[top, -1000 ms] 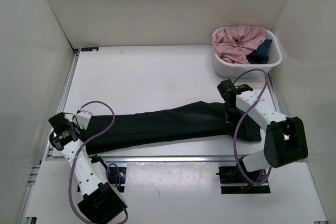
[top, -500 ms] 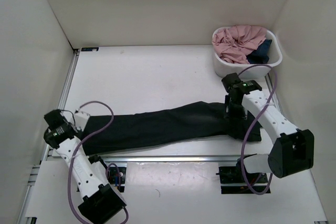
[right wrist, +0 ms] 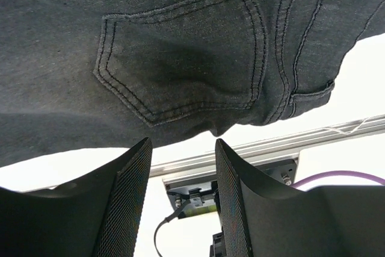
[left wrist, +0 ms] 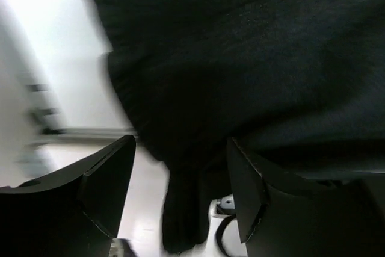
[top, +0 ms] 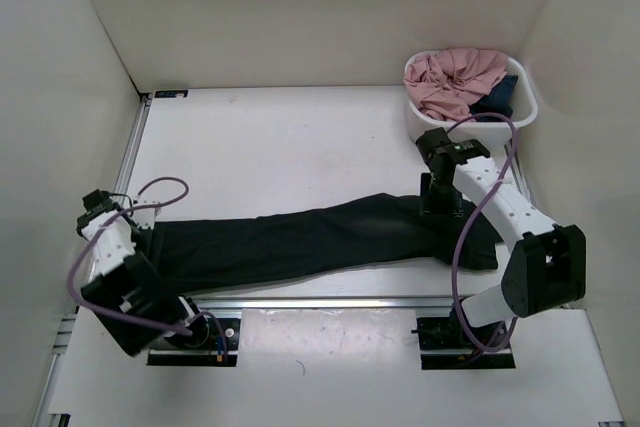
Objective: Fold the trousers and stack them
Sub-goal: Fold the trousers
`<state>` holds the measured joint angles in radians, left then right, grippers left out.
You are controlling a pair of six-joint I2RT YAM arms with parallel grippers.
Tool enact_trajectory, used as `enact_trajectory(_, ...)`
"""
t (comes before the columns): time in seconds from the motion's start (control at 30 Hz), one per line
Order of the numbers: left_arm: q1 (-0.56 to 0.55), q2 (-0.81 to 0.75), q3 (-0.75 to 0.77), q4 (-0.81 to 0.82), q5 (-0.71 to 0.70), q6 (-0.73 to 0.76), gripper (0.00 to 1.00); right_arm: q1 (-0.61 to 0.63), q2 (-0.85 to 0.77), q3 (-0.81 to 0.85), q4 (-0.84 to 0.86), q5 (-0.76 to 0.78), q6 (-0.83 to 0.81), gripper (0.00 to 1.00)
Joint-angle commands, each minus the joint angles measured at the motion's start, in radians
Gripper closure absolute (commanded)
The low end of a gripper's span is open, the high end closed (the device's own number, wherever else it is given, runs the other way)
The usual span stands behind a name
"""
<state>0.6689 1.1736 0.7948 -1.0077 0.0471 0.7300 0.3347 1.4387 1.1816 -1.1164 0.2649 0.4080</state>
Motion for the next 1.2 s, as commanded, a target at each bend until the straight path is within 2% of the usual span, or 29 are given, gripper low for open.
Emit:
enact_trajectory(0.0, 0.009, 0.096, -0.012, 0.144, -0.009, -0.092, 0.29, 0.000, 0.026, -0.002, 0.001, -0.006, -0.034, 0.50)
enact_trajectory(0.17, 0.009, 0.164, 0.023, 0.287, -0.078, -0.175, 0.25, 0.000, 0.026, -0.052, 0.023, -0.006, -0.034, 0.52)
enact_trajectory(0.43, 0.009, 0.296, 0.058, 0.297, -0.021, -0.236, 0.26, -0.025, 0.045, -0.089, 0.023, 0.053, -0.034, 0.53)
enact_trajectory(0.57, 0.009, 0.308, 0.026, 0.273, -0.015, -0.207, 0.40, -0.065, 0.069, -0.036, 0.023, 0.053, -0.063, 0.53)
enact_trajectory(0.67, 0.009, 0.287, 0.015, 0.261, -0.038, -0.196, 0.72, -0.074, 0.078, -0.025, 0.013, 0.053, -0.063, 0.53)
enact_trajectory(0.7, 0.009, 0.276, 0.015, 0.261, -0.049, -0.196, 0.86, -0.074, 0.089, -0.016, 0.013, 0.053, -0.063, 0.53)
enact_trajectory(0.87, 0.009, 0.239, 0.040, 0.261, -0.110, -0.216, 0.85, -0.074, 0.098, -0.016, 0.023, 0.053, -0.072, 0.53)
enact_trajectory(1.0, 0.009, 0.215, 0.061, 0.232, -0.119, -0.215, 0.62, -0.074, 0.098, -0.016, 0.023, 0.053, -0.072, 0.53)
enact_trajectory(1.07, 0.009, 0.205, 0.049, 0.231, -0.119, -0.202, 0.54, -0.074, 0.098, -0.016, 0.023, 0.053, -0.072, 0.53)
enact_trajectory(1.17, 0.018, 0.228, 0.021, 0.222, -0.128, -0.192, 0.51, -0.074, 0.098, -0.016, 0.023, 0.053, -0.072, 0.53)
